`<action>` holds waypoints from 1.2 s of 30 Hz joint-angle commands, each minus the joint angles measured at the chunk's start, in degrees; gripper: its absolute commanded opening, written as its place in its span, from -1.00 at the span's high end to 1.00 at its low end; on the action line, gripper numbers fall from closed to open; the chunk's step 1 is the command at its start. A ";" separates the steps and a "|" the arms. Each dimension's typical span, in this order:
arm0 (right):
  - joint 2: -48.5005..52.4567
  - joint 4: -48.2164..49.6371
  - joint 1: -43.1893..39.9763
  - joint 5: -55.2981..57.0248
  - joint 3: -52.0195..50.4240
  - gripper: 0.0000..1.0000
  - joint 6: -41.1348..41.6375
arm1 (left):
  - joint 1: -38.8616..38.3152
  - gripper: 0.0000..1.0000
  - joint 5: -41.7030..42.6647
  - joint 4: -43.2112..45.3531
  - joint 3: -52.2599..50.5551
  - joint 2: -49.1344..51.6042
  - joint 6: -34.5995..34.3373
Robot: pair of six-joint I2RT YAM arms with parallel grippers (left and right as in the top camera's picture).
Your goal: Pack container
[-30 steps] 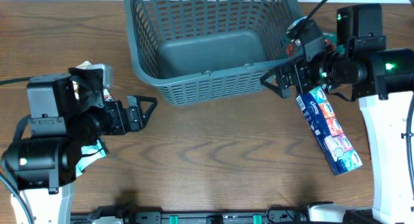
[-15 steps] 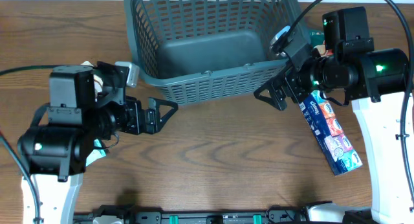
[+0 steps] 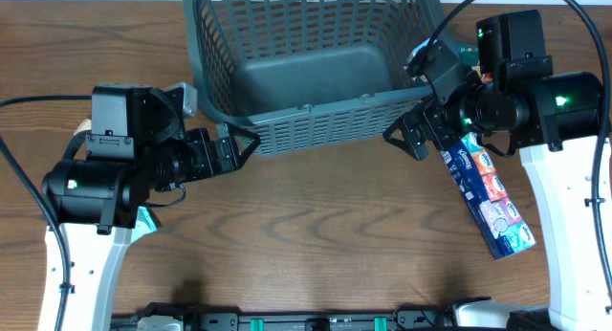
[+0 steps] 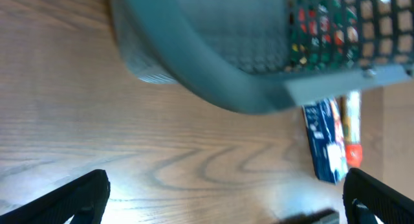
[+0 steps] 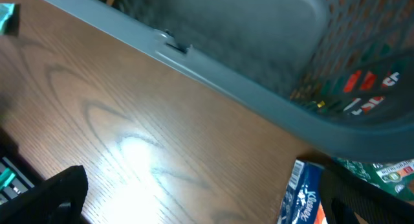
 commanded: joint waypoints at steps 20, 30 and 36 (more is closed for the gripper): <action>-0.26 -0.87 0.50 1.14 1.18 -0.98 1.77 | 4.04 -0.97 -2.36 7.82 0.61 -3.30 -14.27; -0.24 -0.66 0.42 1.31 1.18 -0.99 1.77 | 7.45 -0.97 -20.24 -0.13 0.61 -13.79 -16.31; -0.24 -0.15 0.42 1.29 1.18 -0.98 1.79 | 7.45 -0.97 -26.71 -8.17 0.59 -13.86 -21.31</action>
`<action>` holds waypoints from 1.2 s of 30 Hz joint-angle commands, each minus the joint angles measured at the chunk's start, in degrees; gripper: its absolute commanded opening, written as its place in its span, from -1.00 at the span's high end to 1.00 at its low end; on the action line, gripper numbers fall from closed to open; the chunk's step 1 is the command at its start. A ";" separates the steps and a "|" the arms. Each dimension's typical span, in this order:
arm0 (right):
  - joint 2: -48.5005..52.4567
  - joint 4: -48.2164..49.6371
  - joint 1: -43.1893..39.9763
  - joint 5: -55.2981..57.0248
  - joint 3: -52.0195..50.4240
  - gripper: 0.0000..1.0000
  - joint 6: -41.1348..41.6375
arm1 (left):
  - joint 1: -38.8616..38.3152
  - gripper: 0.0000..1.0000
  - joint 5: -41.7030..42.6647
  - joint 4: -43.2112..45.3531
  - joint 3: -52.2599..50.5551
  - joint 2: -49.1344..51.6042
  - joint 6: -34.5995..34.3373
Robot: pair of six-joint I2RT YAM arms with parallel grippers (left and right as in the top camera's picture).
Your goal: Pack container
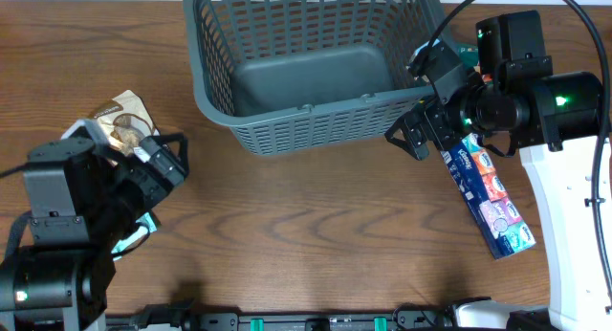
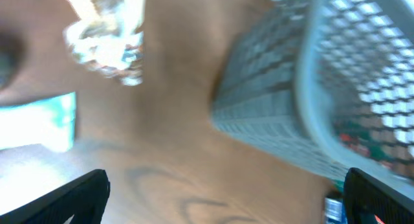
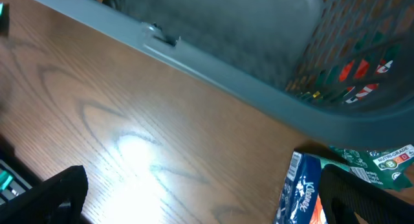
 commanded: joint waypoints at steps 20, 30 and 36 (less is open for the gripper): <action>-0.26 2.82 0.42 0.09 1.16 -0.98 1.18 | 0.13 -0.97 7.28 4.22 0.57 22.47 -17.49; -0.26 2.80 0.42 0.09 1.16 -0.98 1.18 | 0.13 -0.97 7.54 9.79 0.57 22.62 -17.53; -0.26 2.93 0.42 0.09 1.16 -0.99 1.18 | 0.13 -0.97 7.54 13.35 0.57 22.67 -17.53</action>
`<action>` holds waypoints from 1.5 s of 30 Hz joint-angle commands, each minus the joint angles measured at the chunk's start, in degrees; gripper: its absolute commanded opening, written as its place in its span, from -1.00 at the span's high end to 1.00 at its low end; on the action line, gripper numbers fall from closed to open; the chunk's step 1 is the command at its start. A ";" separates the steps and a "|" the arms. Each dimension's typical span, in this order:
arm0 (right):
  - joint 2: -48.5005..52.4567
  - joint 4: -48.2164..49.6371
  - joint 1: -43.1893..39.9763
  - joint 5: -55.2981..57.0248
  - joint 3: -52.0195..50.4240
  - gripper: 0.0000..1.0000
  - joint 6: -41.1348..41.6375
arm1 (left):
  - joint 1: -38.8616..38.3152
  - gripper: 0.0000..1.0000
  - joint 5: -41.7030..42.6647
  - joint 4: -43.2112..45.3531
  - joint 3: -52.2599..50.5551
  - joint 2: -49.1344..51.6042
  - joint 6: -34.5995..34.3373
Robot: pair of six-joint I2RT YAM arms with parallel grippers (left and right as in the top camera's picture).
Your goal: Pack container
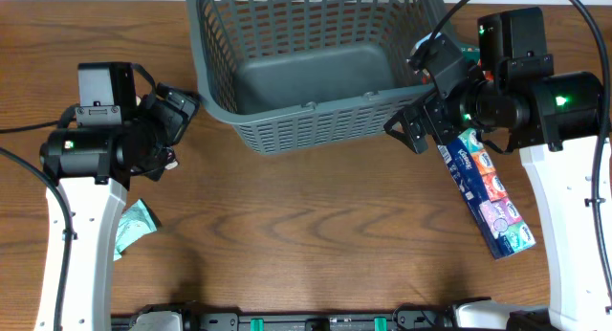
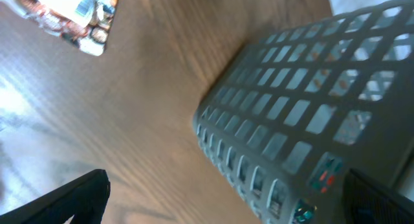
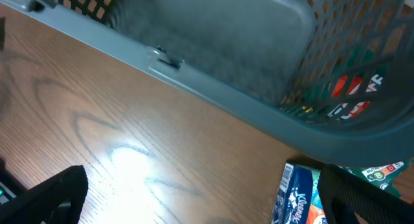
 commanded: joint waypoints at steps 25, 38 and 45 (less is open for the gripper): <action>-0.24 0.13 0.42 -0.04 1.16 -0.98 0.79 | -1.31 -0.97 17.94 -12.66 0.57 0.37 3.21; -0.24 -0.35 0.42 -0.07 1.16 -0.99 1.88 | -6.08 -0.97 11.26 -9.51 0.57 0.46 0.48; -0.24 -1.60 0.42 -0.07 1.14 -0.98 1.86 | -6.08 -0.97 6.36 -7.67 0.57 0.50 0.20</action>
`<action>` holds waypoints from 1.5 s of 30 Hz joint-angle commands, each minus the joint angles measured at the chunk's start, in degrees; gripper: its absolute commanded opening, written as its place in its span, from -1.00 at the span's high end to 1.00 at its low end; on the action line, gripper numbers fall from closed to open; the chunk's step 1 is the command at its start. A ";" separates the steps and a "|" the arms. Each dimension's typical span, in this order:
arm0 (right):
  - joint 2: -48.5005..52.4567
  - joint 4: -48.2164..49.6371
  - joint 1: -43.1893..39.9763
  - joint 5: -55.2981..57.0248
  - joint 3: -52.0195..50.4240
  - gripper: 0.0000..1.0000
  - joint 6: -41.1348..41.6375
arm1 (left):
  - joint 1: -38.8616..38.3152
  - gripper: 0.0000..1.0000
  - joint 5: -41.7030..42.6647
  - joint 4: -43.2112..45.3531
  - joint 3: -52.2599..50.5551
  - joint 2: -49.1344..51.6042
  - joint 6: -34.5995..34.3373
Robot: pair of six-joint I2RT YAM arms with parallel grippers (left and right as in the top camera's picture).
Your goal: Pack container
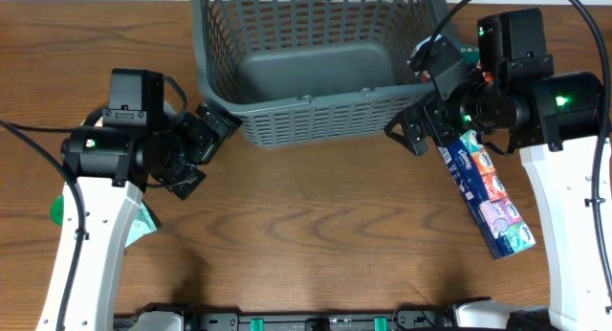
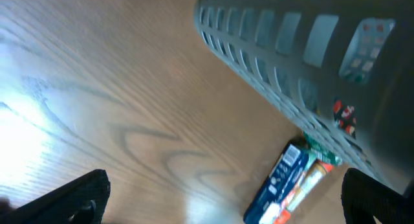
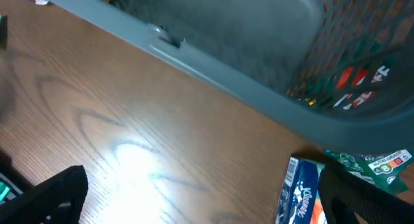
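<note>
The grey mesh basket (image 1: 306, 63) stands empty at the back middle of the table. My left gripper (image 1: 203, 151) is open just off its front left corner, holding nothing. By the front right corner my right gripper (image 1: 411, 97) is open too. A long blue Kleenex pack (image 1: 488, 192) lies on the table under the right arm; it shows as the Kleenex pack (image 2: 284, 185) in the left wrist view and the Kleenex pack (image 3: 304, 198) beside my right finger (image 3: 362, 198). A green packet (image 3: 375, 166) lies next to it.
A teal packet (image 1: 142, 226) lies under the left arm near the table's left side. Cables trail from both arms. A black rail (image 1: 306, 321) runs along the table's front edge. Bare wood lies in front of the basket.
My left arm has shifted right and forward; its open gripper now sits by the basket's front left corner. The basket sits a touch farther back. My right arm has held its place.
First my left gripper was open at the basket's front left corner. Then the left arm was at the front left, with a snack bag showing beside it. Later it stood left of the basket over that bag, and now by the corner again. My right gripper stayed open throughout.
</note>
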 commanded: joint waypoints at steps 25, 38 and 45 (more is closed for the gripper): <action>6.12 5.55 0.52 -4.07 1.09 -0.98 -8.17 | -0.02 -0.97 -2.64 2.89 0.57 0.85 -0.07; 12.35 4.15 0.59 -7.13 1.07 -0.99 -8.15 | -0.02 -0.97 -2.71 3.23 0.57 0.87 3.41; 12.33 3.72 0.59 -7.13 1.07 -0.98 -8.15 | -0.02 -0.97 -2.71 3.34 0.57 0.87 3.82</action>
